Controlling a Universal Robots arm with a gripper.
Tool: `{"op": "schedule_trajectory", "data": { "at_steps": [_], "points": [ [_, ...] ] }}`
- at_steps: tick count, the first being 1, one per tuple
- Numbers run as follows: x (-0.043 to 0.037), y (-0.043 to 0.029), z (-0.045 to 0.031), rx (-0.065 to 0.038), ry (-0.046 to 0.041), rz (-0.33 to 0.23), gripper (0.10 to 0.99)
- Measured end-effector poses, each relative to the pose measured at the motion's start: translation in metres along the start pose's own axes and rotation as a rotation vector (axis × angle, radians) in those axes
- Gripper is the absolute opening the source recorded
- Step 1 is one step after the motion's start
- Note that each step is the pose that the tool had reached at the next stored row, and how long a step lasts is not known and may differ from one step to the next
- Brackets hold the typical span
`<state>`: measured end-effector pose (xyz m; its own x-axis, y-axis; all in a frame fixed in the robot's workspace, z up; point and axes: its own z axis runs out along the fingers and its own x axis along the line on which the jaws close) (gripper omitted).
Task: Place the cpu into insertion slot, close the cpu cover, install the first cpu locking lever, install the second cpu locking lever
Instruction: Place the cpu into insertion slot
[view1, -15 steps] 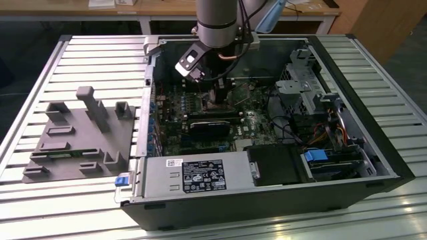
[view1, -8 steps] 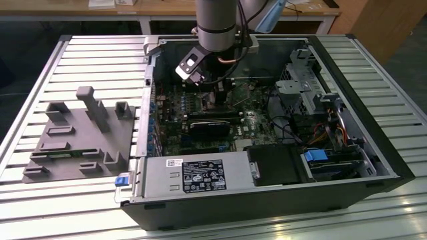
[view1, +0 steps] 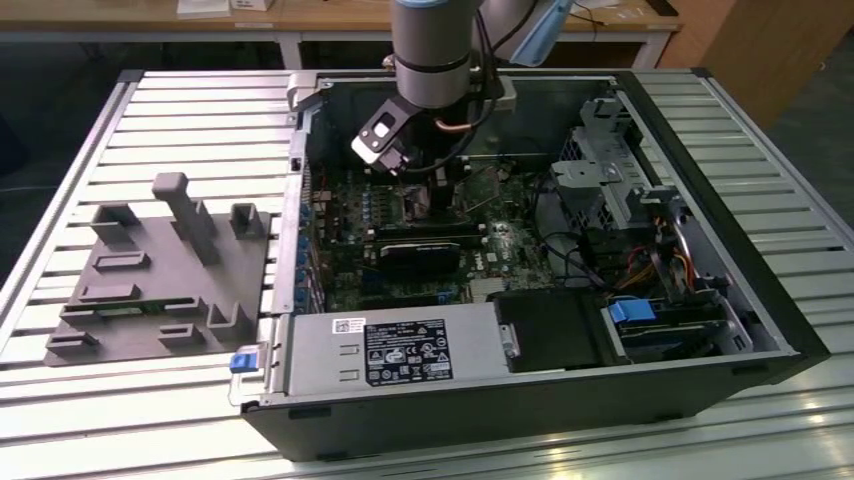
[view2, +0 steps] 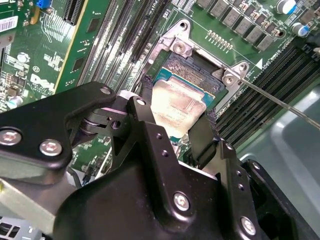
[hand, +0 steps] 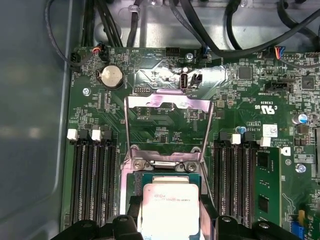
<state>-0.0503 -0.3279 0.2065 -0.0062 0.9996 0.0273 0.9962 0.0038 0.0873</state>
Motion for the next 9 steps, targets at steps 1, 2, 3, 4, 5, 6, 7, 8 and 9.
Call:
{"op": "schedule_trajectory", "data": {
  "at_steps": [1, 2, 3, 4, 5, 6, 7, 8, 9],
  "points": [
    [0.0000, -0.0001, 0.0008, 0.000, 0.0000, 0.000, 0.537],
    [0.0001, -0.0002, 0.0017, 0.000, 0.0000, 0.000, 0.537],
    [0.0003, -0.0003, 0.0025, 0.000, 0.0000, 0.000, 0.537],
    [0.0005, -0.0003, 0.0033, 0.000, 0.0000, 0.000, 0.537],
    [0.0007, -0.0003, 0.0040, 0.000, 0.0000, 0.000, 0.537],
    [0.0009, -0.0004, 0.0046, 0.000, 0.0000, 0.000, 0.537],
    [0.0010, -0.0004, 0.0052, 0.000, 0.0000, 0.000, 0.537],
    [0.0012, -0.0005, 0.0058, 0.000, 0.0000, 0.000, 0.537],
    [0.0014, -0.0006, 0.0064, 0.000, 0.0000, 0.000, 0.537]
  ]
}}
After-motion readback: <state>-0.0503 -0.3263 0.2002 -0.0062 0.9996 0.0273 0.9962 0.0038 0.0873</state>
